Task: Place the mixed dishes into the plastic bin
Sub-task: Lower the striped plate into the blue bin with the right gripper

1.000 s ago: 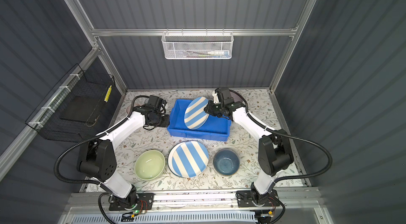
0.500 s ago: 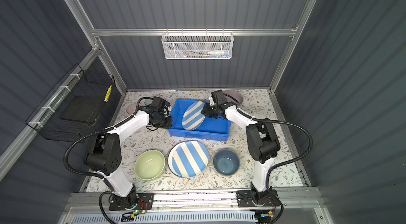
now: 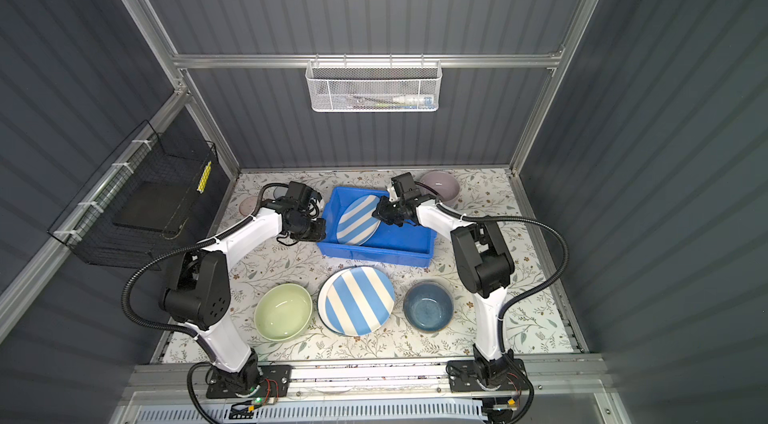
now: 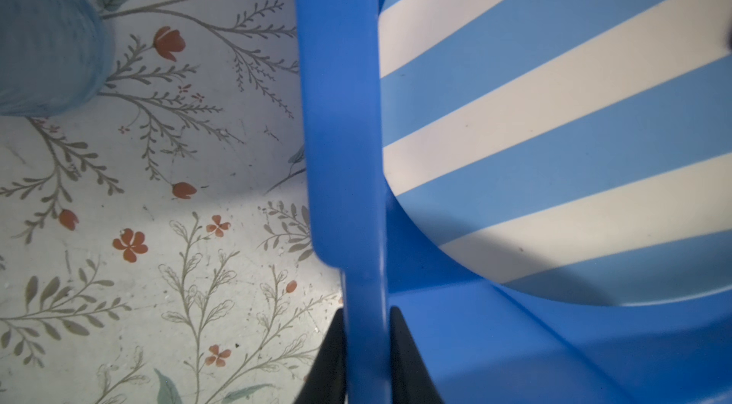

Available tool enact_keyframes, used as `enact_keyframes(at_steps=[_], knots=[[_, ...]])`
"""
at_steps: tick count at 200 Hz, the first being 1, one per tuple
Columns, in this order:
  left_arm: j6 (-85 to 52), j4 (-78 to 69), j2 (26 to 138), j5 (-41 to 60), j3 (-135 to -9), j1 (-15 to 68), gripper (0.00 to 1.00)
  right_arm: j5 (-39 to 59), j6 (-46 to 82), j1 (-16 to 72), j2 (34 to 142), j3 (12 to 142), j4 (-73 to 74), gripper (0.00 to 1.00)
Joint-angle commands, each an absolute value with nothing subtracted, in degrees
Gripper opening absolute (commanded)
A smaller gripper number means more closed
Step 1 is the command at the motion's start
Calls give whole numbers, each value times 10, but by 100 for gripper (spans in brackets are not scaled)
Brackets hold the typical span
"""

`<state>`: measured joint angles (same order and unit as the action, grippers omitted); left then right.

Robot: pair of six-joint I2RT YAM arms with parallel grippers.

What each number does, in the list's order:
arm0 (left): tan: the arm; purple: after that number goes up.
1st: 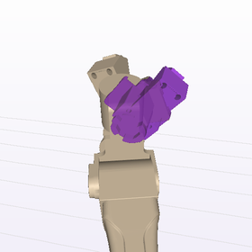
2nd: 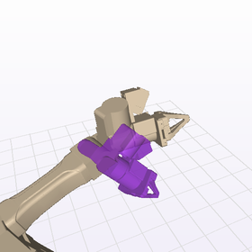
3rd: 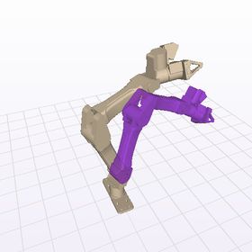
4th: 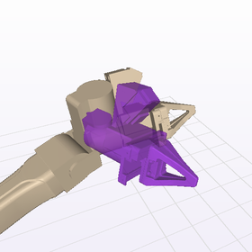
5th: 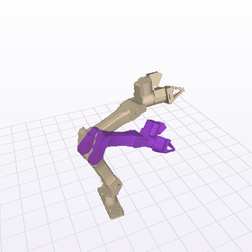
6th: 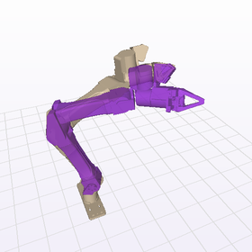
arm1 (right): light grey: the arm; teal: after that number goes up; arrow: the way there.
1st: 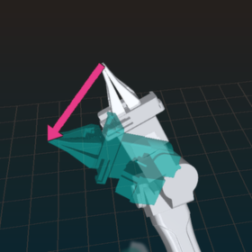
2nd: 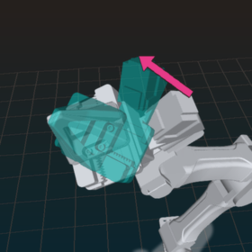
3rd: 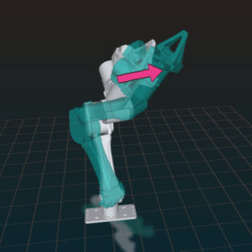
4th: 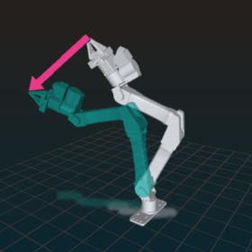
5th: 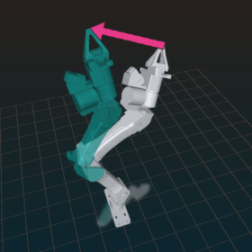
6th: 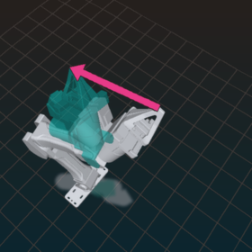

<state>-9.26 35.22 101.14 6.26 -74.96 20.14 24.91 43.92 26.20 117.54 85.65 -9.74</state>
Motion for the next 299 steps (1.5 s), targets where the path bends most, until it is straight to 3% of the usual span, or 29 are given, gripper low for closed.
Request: enact_keyframes(at_steps=[1,112,165,299], knots=[[-90,352,1022,82,-767,201,19,256,445,265,1186,880,-88,17],[-89,355,1035,87,-791,201,18,155,385,287,1231,959,-212,45],[-94,356,1039,88,-800,201,19,107,357,289,1244,989,-270,53],[-101,353,1034,65,-795,200,19,103,343,289,1266,992,-279,64]])
